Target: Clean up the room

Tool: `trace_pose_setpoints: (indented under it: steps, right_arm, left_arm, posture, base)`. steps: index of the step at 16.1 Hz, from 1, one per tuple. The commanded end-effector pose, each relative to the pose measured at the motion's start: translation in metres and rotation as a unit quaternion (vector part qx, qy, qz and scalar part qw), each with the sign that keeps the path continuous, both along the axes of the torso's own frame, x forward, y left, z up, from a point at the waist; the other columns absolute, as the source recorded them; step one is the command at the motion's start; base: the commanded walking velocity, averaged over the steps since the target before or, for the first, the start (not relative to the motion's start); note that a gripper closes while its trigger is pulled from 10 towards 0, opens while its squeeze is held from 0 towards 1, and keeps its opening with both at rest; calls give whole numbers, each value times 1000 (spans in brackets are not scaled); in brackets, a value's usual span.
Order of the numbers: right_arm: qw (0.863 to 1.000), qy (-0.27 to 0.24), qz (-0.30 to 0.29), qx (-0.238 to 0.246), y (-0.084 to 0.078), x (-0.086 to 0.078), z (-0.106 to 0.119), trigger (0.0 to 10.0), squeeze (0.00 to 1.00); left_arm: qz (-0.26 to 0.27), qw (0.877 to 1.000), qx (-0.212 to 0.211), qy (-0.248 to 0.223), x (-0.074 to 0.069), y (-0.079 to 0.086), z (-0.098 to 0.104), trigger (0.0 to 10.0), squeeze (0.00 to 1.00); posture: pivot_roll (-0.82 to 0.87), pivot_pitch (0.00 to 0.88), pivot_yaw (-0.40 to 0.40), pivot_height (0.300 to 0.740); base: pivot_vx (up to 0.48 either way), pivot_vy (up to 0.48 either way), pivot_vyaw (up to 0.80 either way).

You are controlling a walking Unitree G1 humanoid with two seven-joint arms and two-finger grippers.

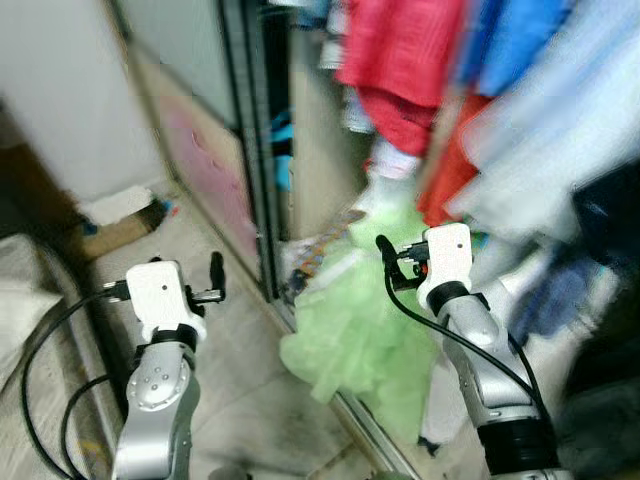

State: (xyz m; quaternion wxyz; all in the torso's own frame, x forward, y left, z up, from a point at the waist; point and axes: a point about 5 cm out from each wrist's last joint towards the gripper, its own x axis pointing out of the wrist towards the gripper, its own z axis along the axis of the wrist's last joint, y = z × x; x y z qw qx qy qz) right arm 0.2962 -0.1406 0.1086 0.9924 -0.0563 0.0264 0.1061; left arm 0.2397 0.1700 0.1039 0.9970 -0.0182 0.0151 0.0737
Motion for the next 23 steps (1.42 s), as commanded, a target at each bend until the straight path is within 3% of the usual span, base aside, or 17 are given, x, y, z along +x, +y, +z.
trace_pose_setpoints:
  steps: [1,3,6,19,23]
  right_arm:
    - [1000,-14,15,2,8,4,7,10000,0]
    - [1000,-14,13,9,8,8,8,10000,0]
    - [1000,-18,12,15,9,16,10,10000,0]
    - [998,-27,36,44,29,25,10,10000,0]
    - [998,-28,37,48,29,26,9,10000,0]
  left_arm:
    - [10,1000,17,-2,-2,4,3,10000,0]
    - [13,999,37,6,-2,2,1,10000,0]
    - [6,1000,21,20,-1,1,-6,10000,0]
    - [11,998,57,-12,5,0,4,10000,0]
    - [3,999,33,-29,5,2,8,10000,0]
  posture:
    - [-56,0,-21,740]
    - [-49,0,-26,740]
    - [-49,0,-31,740]
    - [0,0,-27,740]
    - [-5,0,-26,740]
  base:
    - [0,0,800]
    - [0,0,800]
    - [0,0,800]
    - [0,0,800]
    - [0,0,800]
